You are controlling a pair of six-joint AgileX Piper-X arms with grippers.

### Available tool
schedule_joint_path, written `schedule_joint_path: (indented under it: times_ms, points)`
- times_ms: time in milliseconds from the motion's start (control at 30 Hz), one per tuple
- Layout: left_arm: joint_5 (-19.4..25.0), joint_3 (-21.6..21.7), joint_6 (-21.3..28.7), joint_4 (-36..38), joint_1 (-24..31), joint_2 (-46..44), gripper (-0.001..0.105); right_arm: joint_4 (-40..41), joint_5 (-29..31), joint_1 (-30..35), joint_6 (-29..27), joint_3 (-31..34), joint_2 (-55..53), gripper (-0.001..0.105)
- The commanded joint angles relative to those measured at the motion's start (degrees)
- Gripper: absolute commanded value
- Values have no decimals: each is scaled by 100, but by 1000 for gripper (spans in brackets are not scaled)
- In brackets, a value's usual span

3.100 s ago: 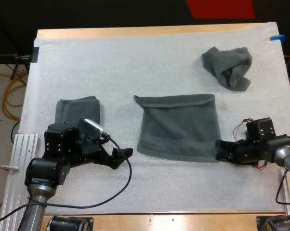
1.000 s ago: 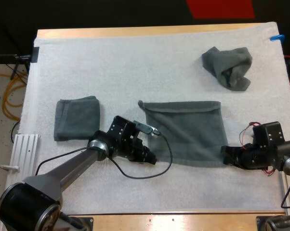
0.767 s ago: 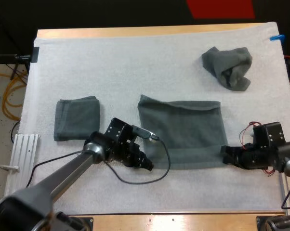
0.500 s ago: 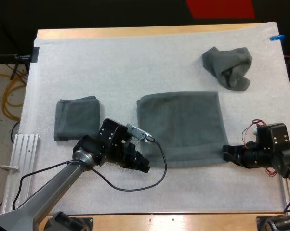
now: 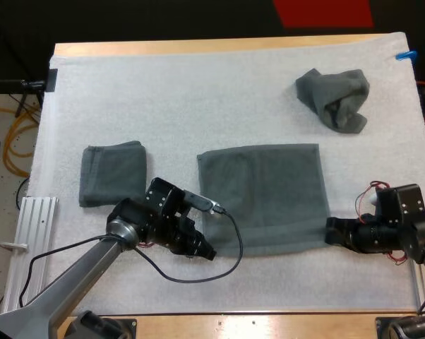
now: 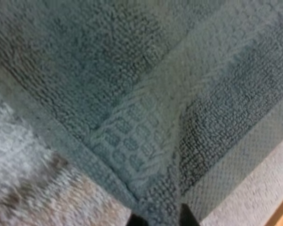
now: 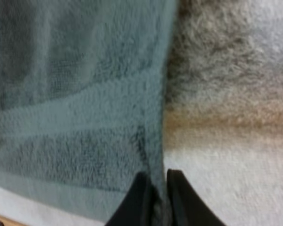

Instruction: Pick towel from pile fold and stack

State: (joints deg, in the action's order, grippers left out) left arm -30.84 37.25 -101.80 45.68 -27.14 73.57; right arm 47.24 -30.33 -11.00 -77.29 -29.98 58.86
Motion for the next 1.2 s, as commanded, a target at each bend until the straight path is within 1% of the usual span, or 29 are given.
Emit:
schedule_joint_path:
  times_ms: [0, 33, 100, 133, 167, 300, 333, 400, 500, 600, 700, 800, 833, 867, 900, 967, 1100, 1167]
  points:
    - [77, -6, -114, -166, 156, -31, 0, -218, 88, 3, 236, 5, -43, 1]
    - [79, -6, -224, -256, 250, -31, 0, -373, 113, 3, 383, 5, -40, 1]
    - [45, -6, -599, -708, 557, -29, 0, -1011, 150, 3, 960, 5, 34, 1]
    - [6, -6, -711, -923, 654, -10, 0, -1221, 149, 3, 1135, 5, 93, 1]
    - [-108, -6, -879, -1206, 800, 29, 0, -1583, 149, 3, 1401, 5, 219, 1]
    - [-744, -6, -1401, -2175, 1244, 475, 0, -2692, 138, 18, 2090, 5, 819, 1]
    - [-864, -6, -1466, -2346, 1288, 594, 0, -2909, 138, 18, 2208, 5, 942, 1]
    - [-1199, -6, -1705, -2878, 1387, 978, 0, -3586, 138, 17, 2552, -5, 1346, 1]
    - [-1309, 6, -2110, -3556, 1456, 1422, 0, -4270, 172, 17, 2850, -5, 1763, 1]
    - [-1300, 126, -2200, -3861, 1506, 1755, 0, -4685, 311, 17, 2979, -5, 2057, 1]
    - [-1272, 333, -2198, -3938, 1516, 1988, 0, -4749, 541, 17, 2999, -5, 2205, 1]
    - [-1251, 508, -2198, -3994, 1516, 2156, 0, -4784, 646, 17, 2998, -5, 2308, 1]
    - [-1213, 532, -2198, -3997, 1516, 2188, 0, -4839, 649, 17, 2982, -5, 2335, 1]
    - [-1077, 583, -2198, -3998, 1516, 2233, 0, -4914, 644, 17, 2948, -5, 2374, 1]
    - [-919, 605, -2198, -3998, 1516, 2253, 0, -5007, 633, 17, 2930, -5, 2415, 1]
    - [-744, 604, -2196, -3996, 1516, 2255, 0, -5073, 617, 17, 2931, -5, 2472, 1]
    - [-711, 604, -2084, -3981, 1516, 2255, 0, -5176, 611, 17, 2931, -5, 2580, 2]
    - [-711, 604, -1864, -3981, 1516, 2255, 0, -5176, 622, 17, 2908, -5, 2609, 6]
